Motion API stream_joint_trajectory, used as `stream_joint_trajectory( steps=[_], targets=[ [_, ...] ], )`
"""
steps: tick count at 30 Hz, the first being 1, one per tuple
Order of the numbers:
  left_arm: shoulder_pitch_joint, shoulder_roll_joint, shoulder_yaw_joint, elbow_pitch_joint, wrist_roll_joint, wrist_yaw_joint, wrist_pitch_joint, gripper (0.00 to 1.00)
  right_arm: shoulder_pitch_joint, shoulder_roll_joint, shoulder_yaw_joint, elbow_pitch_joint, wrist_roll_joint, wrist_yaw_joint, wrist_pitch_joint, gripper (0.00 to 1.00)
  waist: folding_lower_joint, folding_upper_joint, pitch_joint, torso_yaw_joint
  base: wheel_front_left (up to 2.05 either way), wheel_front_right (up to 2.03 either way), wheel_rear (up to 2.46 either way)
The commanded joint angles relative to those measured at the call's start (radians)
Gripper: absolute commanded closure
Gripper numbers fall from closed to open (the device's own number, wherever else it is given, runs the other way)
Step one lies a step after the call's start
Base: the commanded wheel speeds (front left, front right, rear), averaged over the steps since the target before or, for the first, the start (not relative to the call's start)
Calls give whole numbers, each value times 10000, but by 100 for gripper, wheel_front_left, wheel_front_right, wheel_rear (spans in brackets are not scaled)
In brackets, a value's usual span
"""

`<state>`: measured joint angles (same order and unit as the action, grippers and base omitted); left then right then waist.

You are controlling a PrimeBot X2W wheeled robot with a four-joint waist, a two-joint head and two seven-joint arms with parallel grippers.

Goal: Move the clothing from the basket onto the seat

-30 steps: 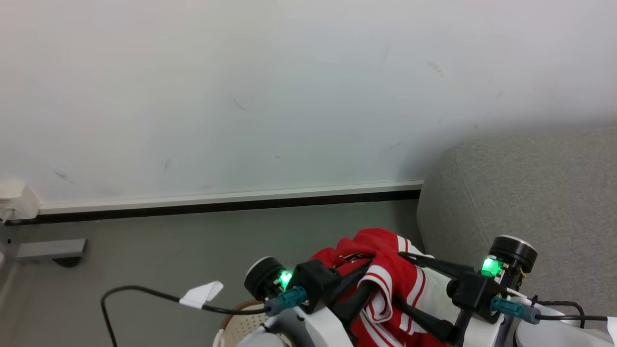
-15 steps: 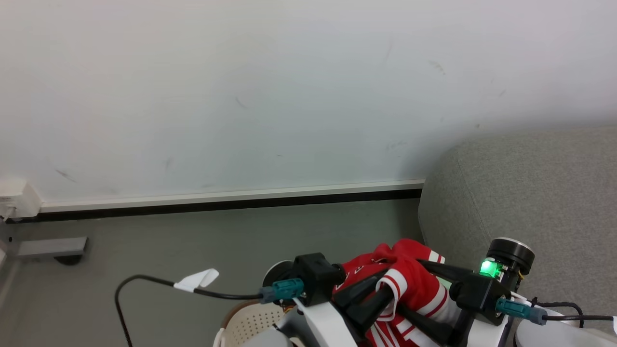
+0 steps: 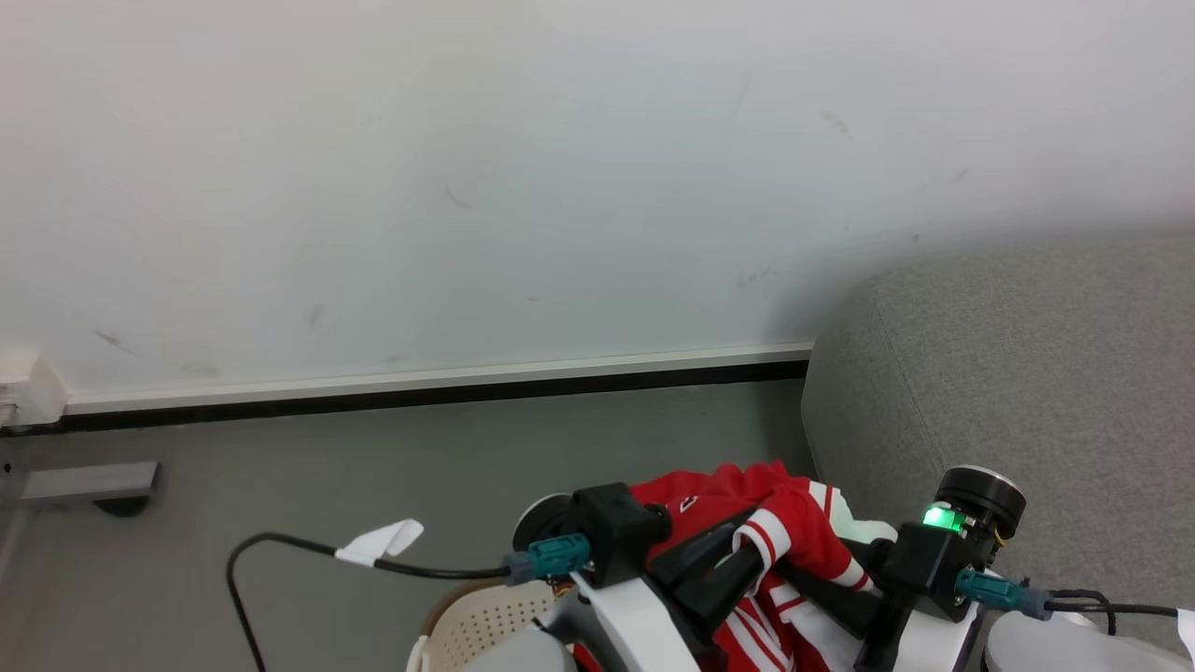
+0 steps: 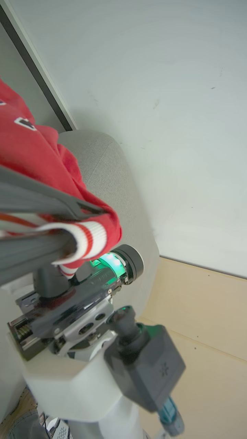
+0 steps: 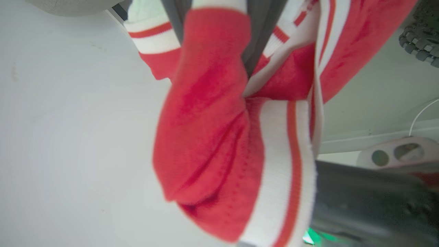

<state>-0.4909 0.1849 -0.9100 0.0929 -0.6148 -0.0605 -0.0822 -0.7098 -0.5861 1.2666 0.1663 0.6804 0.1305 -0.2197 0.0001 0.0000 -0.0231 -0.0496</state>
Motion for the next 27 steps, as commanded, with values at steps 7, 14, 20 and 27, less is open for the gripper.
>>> stream_joint_trajectory(
  steps=[7, 14, 20, 27],
  targets=[
    [-95, 49, 35, 318, 436, 298, -416, 0, 61, 70, -289, 290, 303, 3, -256, 100, -1, 0, 13, -42, 0, 0, 0],
    [8, 7, -63, 828, 631, 419, -716, 0, 84, -55, -720, 475, 351, 3, -400, 100, -1, 0, 49, -102, 0, 0, 0],
    [45, 42, -107, 1266, 783, 518, -1022, 0, 189, -260, -1134, 674, 334, 3, -428, 100, -1, 0, 94, -364, 0, 0, 0],
    [70, -2, -165, 1583, 842, 533, -1215, 0, 322, -529, -1727, 680, 185, 3, -467, 100, -1, 0, 202, -994, 0, 0, 0]
  ],
)
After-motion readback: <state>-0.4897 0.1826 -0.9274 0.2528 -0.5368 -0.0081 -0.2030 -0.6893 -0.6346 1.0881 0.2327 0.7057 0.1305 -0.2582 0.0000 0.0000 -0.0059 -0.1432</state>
